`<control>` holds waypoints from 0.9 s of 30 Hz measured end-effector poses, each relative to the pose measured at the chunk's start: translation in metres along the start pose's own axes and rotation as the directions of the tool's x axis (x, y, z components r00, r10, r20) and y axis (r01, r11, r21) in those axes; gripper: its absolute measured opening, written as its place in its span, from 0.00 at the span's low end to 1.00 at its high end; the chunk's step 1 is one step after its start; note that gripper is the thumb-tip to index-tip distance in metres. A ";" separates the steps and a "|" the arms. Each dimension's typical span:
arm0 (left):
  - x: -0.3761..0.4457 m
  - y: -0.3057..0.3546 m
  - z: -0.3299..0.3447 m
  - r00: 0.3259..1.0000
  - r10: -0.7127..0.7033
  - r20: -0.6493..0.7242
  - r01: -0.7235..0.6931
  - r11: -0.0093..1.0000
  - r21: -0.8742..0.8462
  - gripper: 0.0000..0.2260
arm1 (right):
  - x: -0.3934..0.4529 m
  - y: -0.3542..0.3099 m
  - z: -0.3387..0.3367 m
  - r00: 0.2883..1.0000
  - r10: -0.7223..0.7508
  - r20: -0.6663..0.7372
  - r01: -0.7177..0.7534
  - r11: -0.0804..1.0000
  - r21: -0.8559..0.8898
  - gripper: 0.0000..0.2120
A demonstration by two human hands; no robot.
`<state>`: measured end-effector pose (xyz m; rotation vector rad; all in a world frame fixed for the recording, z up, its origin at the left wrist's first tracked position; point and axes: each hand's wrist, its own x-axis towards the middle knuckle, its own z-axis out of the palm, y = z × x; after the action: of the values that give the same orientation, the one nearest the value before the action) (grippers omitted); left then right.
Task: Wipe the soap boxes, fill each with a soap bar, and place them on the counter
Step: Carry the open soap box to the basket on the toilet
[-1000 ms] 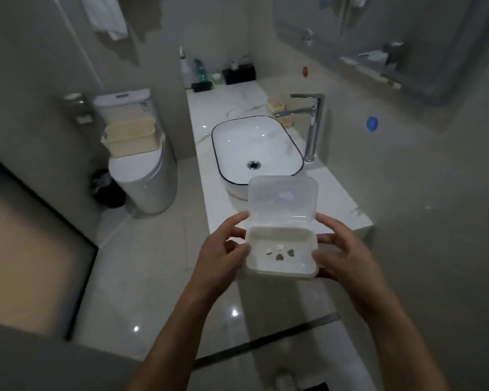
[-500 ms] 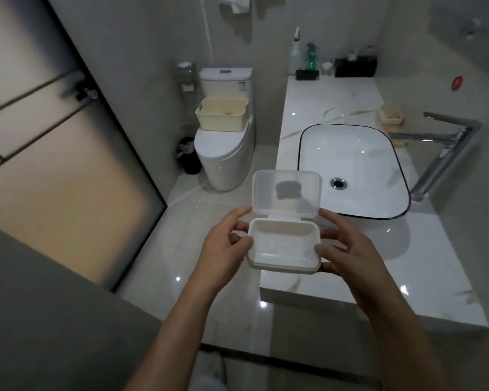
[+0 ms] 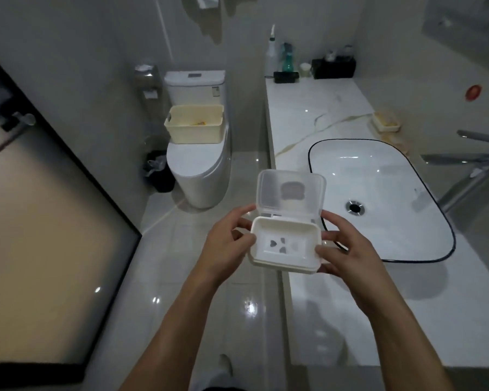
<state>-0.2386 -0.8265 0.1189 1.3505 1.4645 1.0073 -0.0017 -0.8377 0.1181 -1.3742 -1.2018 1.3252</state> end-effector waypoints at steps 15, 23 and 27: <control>0.153 -0.026 -0.101 0.993 -0.011 0.121 0.015 0.999 -0.032 0.27 | 0.128 -0.024 0.109 0.990 0.042 -0.132 -0.044 0.999 -0.007 0.31; 0.237 -0.043 -0.138 0.999 -0.039 0.011 0.039 0.999 -0.035 0.27 | 0.241 -0.033 0.146 1.000 0.000 -0.007 0.000 1.000 -0.007 0.32; 0.300 -0.046 -0.153 0.995 -0.055 -0.081 0.052 0.998 -0.037 0.27 | 0.324 -0.043 0.160 0.996 -0.006 0.094 0.010 0.999 -0.044 0.30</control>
<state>-0.4058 -0.5312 0.0956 1.2517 1.5291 1.0592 -0.1731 -0.5181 0.0936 -1.3493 -1.3051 1.3788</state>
